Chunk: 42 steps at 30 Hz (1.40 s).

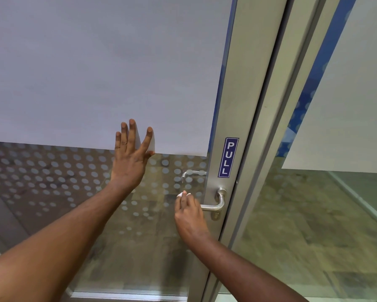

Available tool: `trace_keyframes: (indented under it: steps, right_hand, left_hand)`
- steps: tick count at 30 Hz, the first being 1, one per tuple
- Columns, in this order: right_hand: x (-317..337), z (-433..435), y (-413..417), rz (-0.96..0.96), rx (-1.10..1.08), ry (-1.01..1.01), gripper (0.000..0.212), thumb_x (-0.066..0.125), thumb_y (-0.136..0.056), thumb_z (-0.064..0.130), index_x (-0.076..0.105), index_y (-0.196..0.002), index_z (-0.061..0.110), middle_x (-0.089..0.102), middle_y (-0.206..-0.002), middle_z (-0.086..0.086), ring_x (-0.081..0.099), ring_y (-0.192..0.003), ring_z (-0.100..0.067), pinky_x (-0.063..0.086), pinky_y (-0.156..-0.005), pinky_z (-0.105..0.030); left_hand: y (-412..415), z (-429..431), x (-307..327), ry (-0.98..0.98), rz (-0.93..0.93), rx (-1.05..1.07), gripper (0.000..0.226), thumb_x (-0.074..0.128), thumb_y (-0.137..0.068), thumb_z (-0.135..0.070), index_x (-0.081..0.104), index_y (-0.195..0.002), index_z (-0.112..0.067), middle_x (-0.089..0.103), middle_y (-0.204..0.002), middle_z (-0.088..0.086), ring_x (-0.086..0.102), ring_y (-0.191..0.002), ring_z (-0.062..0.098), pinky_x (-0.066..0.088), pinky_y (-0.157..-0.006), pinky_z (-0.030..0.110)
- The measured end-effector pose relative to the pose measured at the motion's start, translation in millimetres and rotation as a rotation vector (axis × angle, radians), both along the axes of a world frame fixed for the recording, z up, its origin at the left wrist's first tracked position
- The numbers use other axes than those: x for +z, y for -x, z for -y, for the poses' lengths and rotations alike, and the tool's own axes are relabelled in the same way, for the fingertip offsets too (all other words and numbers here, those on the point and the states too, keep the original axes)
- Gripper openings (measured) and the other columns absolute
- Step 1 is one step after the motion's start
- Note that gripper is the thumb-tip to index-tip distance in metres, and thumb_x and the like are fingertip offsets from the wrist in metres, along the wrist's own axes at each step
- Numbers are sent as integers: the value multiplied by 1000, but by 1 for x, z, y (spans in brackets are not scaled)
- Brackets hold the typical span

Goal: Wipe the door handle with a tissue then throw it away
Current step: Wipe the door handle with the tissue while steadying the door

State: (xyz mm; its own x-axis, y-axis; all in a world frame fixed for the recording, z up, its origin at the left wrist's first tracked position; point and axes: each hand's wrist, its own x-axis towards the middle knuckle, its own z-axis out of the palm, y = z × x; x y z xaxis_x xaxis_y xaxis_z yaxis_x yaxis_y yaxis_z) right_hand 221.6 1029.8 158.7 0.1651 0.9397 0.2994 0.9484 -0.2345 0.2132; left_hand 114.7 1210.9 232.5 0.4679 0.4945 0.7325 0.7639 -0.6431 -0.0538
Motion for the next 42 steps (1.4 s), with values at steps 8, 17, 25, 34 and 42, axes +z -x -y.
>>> trace_keyframes:
  steps: [8, 17, 25, 34, 42]
  right_hand:
    - [-17, 0, -14, 146, 109, 73, 63, 72, -66, 18, 58, -126, 4, 61, -130, -16, 60, -115, -25, 49, -93, -28]
    - [-19, 16, -45, 191, 379, -148, 43, 44, -81, 7, 67, -117, 8, 65, -126, -10, 67, -104, -20, 52, -87, -27]
    - [-25, 28, -91, 218, 610, -237, 39, 39, -93, 5, 58, -128, 7, 57, -136, -10, 62, -114, -24, 53, -89, -30]
    - [-28, 33, -139, 177, 813, -242, 40, 47, -94, 7, 51, -134, 4, 50, -142, -12, 49, -129, -25, 49, -96, -35]
    - [-35, 37, -160, 141, 890, -297, 38, 50, -94, 3, 52, -131, 0, 51, -140, -15, 47, -131, -30, 47, -100, -40]
  left_hand:
    - [-2, 0, 3, 10, -22, 16, 68, 31, -97, -45, -7, -151, -28, -16, -158, 19, -23, -144, 31, -17, -118, 41]
    - [0, 3, 6, 18, -39, 27, 67, 29, -97, -46, -8, -151, -29, -12, -158, 23, -20, -144, 32, -15, -118, 42]
    - [-1, -1, 5, 19, -74, 42, 68, 31, -98, -45, -9, -151, -29, -12, -157, 26, -24, -142, 31, -18, -117, 43]
    - [-2, -6, 0, -46, -79, 75, 66, 31, -98, -45, -3, -152, -26, -6, -154, 33, -20, -142, 35, -21, -116, 42]
    - [-3, -9, -1, -72, -80, 88, 64, 25, -99, -47, -3, -152, -25, -7, -152, 35, -27, -141, 31, -16, -118, 44]
